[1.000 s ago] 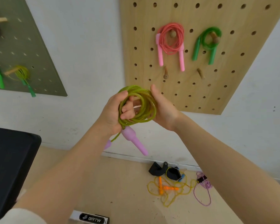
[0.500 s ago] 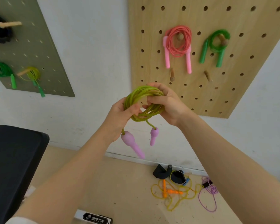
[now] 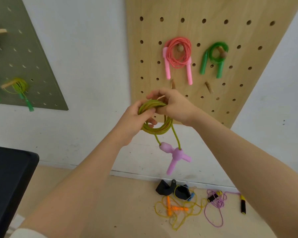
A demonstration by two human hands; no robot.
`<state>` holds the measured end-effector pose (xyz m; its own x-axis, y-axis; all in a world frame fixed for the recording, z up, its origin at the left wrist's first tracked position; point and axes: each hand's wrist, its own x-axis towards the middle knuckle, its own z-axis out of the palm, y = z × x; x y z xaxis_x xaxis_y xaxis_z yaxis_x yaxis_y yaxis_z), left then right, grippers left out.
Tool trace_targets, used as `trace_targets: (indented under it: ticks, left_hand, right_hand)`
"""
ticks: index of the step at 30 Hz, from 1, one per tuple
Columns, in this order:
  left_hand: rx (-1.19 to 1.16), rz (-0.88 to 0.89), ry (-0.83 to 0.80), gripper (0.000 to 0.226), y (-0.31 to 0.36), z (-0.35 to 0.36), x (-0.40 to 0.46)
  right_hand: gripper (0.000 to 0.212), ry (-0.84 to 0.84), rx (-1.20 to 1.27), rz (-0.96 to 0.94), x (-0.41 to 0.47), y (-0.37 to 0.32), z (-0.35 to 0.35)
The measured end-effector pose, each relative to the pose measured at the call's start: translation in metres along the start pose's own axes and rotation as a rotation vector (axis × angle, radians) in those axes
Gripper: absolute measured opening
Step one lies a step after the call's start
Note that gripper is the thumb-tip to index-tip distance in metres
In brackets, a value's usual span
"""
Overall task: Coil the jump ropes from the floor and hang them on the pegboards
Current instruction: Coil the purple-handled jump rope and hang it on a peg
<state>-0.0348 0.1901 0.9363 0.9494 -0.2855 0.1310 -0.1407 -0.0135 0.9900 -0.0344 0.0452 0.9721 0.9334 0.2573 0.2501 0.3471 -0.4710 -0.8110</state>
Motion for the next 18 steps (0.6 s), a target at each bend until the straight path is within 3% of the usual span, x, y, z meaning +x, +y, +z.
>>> trace_targets:
  ticks: [3,5,7,9,12,15,18]
  left_hand:
    - [-0.085,0.033,-0.002,0.006,0.009,0.006,0.006]
    - [-0.179,0.073,-0.005,0.008,0.014,0.013,0.011]
    - [-0.228,0.089,-0.006,0.010,0.015,0.021,0.016]
    - [-0.249,0.078,-0.024,0.011,0.010,0.028,0.019]
    - [-0.173,0.062,-0.034,0.010,0.002,0.037,0.022]
    - [-0.014,0.055,-0.029,0.010,0.000,0.049,0.030]
    - [0.025,0.006,-0.040,0.007,0.007,0.054,0.047]
  right_hand:
    - [0.031,0.158,0.150,0.038,-0.004,0.010,-0.008]
    - [0.021,0.033,0.222,0.206,-0.010,0.020,-0.014]
    - [0.028,-0.131,0.339,0.452,-0.016,0.032,-0.017]
    - [0.036,-0.107,0.437,0.563,-0.021,0.043,-0.019]
    - [0.031,0.091,0.531,0.479,-0.022,0.049,-0.023]
    - [0.050,0.270,0.329,0.255,-0.021,0.049,-0.031]
    - [0.051,0.282,0.117,0.041,-0.019,0.050,-0.044]
